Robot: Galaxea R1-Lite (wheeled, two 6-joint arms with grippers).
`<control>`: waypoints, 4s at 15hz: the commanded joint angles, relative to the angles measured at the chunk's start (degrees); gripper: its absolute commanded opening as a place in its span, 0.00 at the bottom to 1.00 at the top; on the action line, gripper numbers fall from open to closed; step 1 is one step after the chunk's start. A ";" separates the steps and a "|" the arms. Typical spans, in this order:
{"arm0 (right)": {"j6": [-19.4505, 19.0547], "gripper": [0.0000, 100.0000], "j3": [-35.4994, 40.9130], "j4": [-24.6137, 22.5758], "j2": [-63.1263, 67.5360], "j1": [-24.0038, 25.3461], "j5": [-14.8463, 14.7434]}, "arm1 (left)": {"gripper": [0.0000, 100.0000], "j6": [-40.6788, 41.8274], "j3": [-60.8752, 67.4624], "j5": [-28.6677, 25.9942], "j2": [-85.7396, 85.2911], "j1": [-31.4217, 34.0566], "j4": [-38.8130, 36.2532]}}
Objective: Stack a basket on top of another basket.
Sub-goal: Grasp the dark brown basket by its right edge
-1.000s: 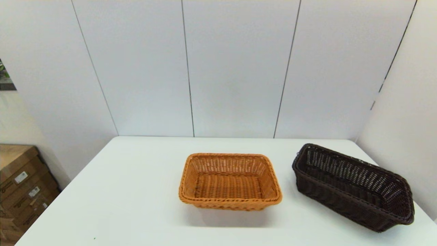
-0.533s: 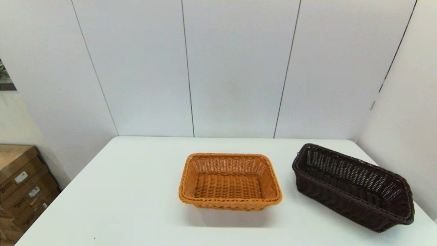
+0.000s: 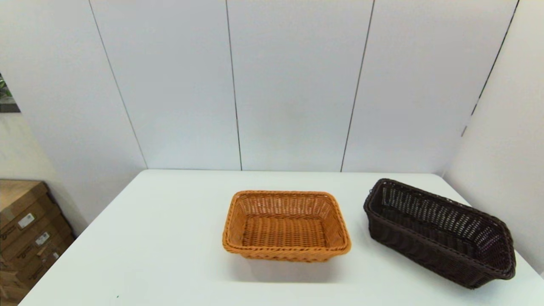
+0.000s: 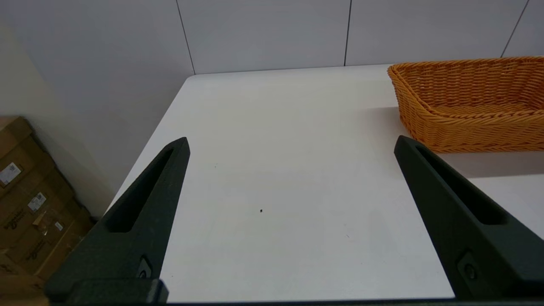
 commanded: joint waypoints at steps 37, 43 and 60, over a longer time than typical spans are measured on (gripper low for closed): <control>12.23 1.00 -41.60 12.00 72.41 11.00 -11.33 | 1.00 -0.01 0.01 -0.03 -0.01 0.01 -0.01; 12.67 1.00 -45.38 12.09 80.05 4.05 -11.68 | 1.00 -0.01 0.01 -0.03 -0.01 0.01 -0.01; 16.54 1.00 -44.94 12.97 92.18 -9.57 -11.94 | 1.00 -0.01 0.01 -0.03 -0.01 0.01 -0.01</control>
